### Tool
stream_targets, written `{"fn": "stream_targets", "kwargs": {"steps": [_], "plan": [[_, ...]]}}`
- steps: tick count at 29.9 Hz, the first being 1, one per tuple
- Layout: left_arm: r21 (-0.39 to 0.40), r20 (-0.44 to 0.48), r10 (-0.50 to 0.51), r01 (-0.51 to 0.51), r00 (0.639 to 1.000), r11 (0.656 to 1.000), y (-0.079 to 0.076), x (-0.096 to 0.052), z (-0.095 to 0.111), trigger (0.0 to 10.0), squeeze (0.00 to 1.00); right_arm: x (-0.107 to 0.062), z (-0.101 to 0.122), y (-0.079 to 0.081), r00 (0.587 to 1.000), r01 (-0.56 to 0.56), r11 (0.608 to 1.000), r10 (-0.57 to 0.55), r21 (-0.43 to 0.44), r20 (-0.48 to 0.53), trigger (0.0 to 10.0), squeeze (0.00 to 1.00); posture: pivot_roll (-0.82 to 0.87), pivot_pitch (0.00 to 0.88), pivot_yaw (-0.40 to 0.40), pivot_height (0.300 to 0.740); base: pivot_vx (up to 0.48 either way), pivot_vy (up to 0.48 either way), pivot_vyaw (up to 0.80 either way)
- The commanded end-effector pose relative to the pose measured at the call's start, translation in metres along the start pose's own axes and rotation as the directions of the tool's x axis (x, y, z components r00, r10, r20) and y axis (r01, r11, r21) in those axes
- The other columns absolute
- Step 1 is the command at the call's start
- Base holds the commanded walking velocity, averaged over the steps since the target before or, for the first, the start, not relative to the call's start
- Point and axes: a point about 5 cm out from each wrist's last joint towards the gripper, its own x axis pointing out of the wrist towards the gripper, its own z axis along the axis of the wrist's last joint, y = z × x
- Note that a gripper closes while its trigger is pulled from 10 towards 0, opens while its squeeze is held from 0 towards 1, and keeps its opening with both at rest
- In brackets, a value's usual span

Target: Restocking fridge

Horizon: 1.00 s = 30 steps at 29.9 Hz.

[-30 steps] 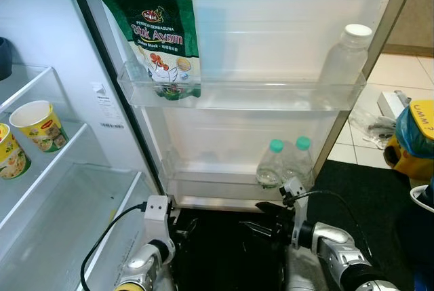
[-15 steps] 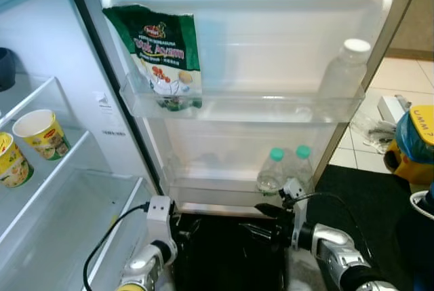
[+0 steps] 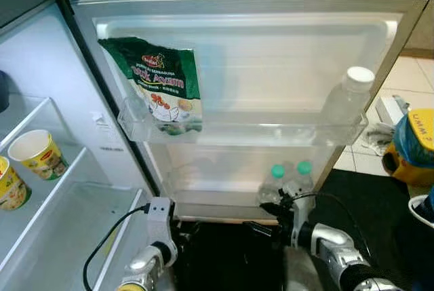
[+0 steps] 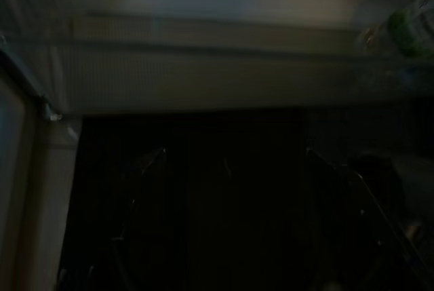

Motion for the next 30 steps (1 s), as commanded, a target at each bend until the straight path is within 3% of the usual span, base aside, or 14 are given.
{"fn": "stream_targets", "kwargs": {"steps": [1,8,16,21,30], "plan": [[-0.009,-0.025,0.023,-0.023,0.999,1.0,0.0037,-0.0038,-0.006,10.0,0.0,-0.0006,-0.0016,-0.0008,1.0,0.009,1.0,-0.009,-0.004,-0.006,10.0,0.0,-0.04,0.0,0.007,0.589,-0.48,0.0,0.0],[-0.008,0.002,0.025,-0.025,1.0,1.0,0.0041,-0.0042,-0.0038,10.0,0.0,-0.0004,0.0031,0.001,0.999,-0.041,0.999,0.041,0.004,0.029,10.0,0.0,-0.04,0.0,0.008,0.609,0.0,0.0,0.0],[0.0,-0.013,0.03,-0.03,0.999,1.0,0.0039,-0.004,-0.005,10.0,0.0,0.0012,0.0025,0.0012,1.0,-0.024,1.0,0.024,-0.005,0.018,10.0,0.0,-0.04,0.0,0.009,0.624,0.0,0.0,0.0],[-0.006,-0.011,0.024,-0.024,1.0,1.0,0.0026,-0.0039,-0.006,10.0,0.0,0.0011,0.0023,0.001,1.0,-0.024,1.0,0.024,0.0,0.018,10.0,0.0,-0.04,0.0,0.009,0.624,-0.48,0.0,0.0],[-0.016,-0.024,0.045,-0.046,0.999,0.999,0.0059,-0.0072,-0.0102,10.0,0.0,0.0009,0.0041,0.0037,0.996,-0.076,0.997,0.075,0.011,0.048,10.0,0.0,-0.04,0.0,0.01,0.649,0.0,0.0,0.0]]}}
